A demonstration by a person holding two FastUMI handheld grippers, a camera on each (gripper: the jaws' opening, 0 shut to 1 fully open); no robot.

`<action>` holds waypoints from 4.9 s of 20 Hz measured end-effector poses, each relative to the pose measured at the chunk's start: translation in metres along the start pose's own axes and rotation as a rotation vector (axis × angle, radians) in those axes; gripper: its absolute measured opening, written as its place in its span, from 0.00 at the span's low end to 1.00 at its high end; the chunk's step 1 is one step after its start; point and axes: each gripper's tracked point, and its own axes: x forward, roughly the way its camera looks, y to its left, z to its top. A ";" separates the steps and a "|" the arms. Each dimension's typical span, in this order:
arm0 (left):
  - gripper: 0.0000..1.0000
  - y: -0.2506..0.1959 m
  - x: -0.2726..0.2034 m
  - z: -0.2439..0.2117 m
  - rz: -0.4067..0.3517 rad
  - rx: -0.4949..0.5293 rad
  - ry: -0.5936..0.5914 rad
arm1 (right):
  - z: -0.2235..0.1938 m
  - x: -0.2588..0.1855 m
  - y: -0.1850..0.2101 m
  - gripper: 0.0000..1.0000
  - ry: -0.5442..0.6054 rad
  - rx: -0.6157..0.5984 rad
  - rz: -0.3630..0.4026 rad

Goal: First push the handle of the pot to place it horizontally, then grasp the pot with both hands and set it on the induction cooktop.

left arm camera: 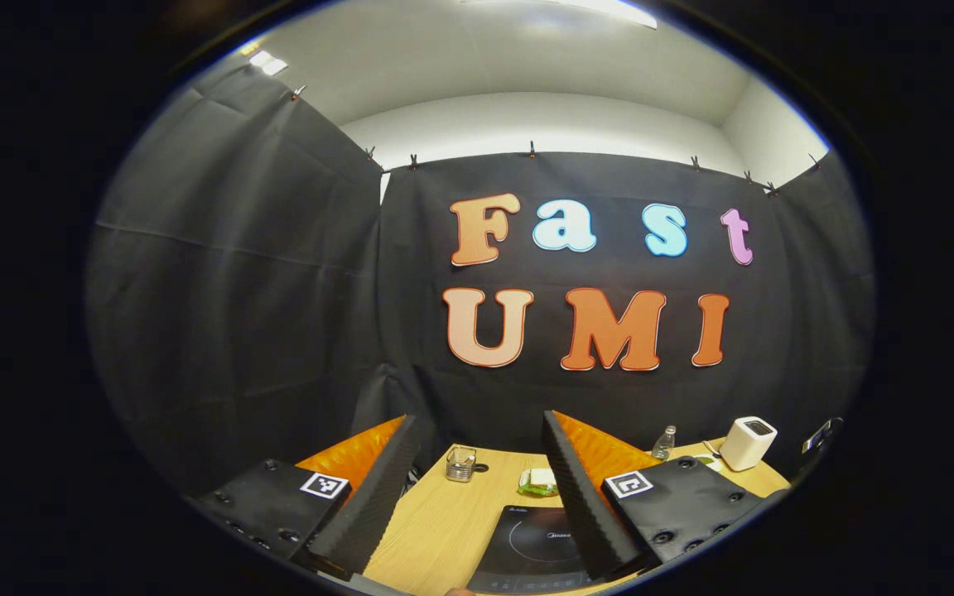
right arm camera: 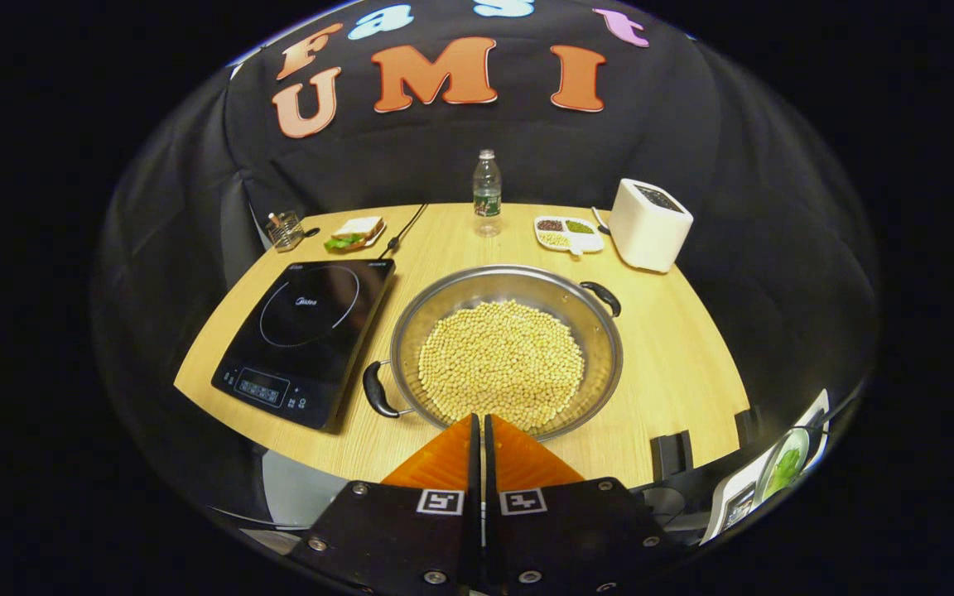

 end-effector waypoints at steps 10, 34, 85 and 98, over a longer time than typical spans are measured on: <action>0.98 0.017 -0.006 -0.012 0.031 0.007 0.032 | -0.029 0.029 0.051 0.02 0.086 -0.073 0.084; 0.98 0.056 -0.008 -0.016 0.119 0.041 0.043 | -0.043 0.091 0.099 0.01 0.203 -0.121 0.127; 0.97 0.053 0.000 -0.055 0.115 0.036 0.140 | 0.062 0.122 0.129 0.00 0.037 -0.014 0.184; 0.98 -0.095 0.046 -0.133 -0.206 -0.024 0.300 | 0.074 0.093 -0.002 0.00 -0.048 0.133 0.005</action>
